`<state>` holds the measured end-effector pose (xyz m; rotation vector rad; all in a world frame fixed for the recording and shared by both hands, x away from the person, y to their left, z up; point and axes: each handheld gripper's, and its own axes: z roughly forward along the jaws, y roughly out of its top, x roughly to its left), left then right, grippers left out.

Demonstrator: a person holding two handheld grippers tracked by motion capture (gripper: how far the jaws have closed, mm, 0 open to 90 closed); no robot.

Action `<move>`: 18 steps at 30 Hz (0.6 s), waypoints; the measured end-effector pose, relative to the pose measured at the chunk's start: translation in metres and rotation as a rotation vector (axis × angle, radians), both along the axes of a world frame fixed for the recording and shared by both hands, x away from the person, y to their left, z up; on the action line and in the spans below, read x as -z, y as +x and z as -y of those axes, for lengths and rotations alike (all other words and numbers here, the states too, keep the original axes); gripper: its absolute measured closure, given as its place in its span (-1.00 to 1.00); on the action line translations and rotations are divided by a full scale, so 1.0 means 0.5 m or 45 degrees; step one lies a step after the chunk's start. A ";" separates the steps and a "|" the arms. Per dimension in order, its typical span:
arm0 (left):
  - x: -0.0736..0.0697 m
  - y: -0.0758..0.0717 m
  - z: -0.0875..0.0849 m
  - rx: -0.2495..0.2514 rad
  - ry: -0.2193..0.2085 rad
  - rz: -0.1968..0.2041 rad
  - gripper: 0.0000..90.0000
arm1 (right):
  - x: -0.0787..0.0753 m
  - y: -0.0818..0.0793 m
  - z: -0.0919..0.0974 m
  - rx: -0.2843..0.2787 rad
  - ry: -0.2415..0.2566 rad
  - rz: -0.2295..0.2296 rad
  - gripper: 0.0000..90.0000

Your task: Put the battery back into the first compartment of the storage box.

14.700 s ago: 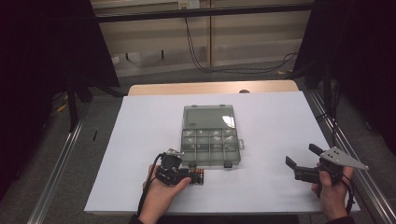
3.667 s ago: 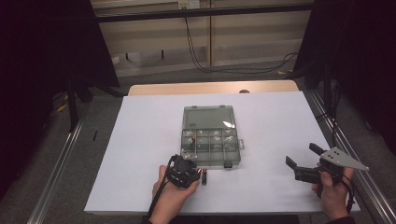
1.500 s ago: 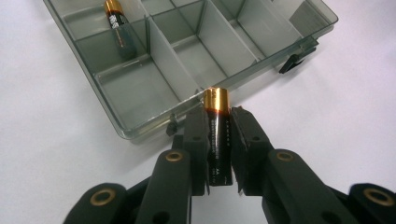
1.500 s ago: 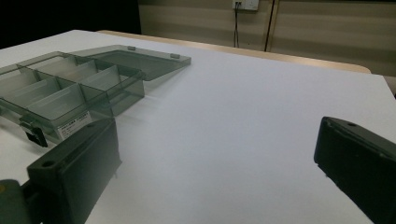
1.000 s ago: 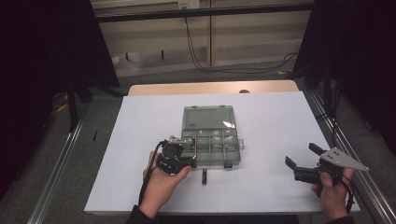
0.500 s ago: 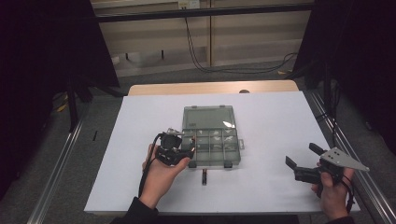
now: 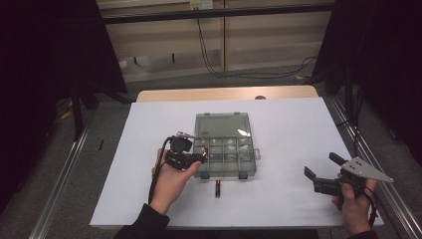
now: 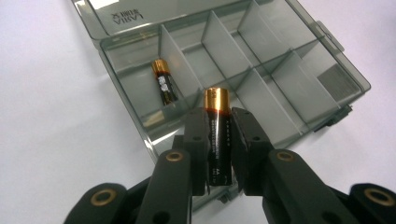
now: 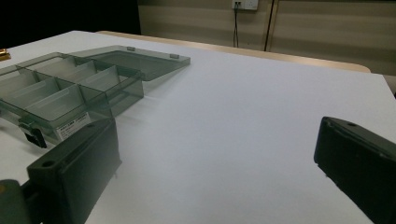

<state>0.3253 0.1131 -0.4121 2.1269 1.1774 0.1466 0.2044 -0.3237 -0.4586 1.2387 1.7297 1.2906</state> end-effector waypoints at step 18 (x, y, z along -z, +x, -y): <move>0.006 0.044 -0.003 -0.038 -0.001 -0.007 0.72 | 0.001 0.001 0.000 -0.001 -0.005 0.001 -1.00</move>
